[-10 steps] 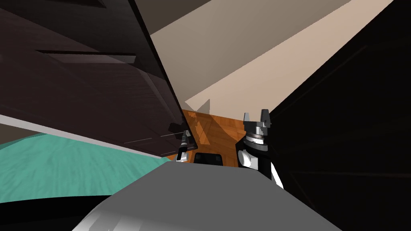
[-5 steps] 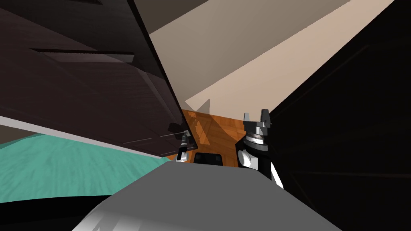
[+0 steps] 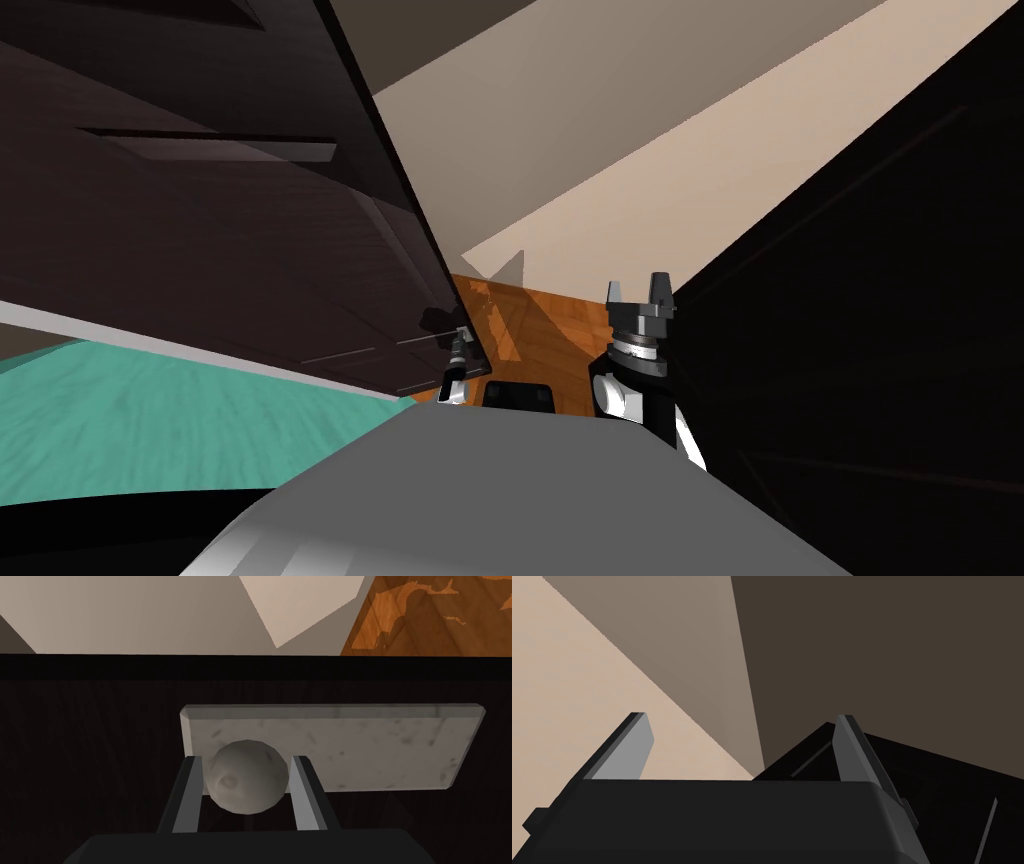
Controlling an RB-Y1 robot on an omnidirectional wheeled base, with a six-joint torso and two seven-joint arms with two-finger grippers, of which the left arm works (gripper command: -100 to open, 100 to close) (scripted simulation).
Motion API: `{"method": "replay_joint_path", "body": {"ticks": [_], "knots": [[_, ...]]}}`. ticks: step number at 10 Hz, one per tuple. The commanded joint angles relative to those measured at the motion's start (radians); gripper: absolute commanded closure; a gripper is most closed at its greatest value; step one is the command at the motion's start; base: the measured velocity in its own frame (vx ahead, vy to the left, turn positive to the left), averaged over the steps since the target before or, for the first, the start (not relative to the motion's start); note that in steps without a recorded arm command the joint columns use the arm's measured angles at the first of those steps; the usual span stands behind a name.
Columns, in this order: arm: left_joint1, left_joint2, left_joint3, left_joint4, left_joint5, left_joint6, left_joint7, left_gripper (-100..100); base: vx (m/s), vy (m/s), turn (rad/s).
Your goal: Push the door open
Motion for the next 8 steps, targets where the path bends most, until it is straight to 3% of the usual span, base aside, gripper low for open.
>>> {"method": "replay_joint_path", "body": {"ticks": [1,8], "knots": [[-0.019,0.013,0.026,0.011,0.013,-0.010,-0.003,100,0.196,-0.072,0.056],[-0.035,0.006,0.111,0.014,0.061,0.012,-0.026,100,0.204,-0.034,0.070]]}}
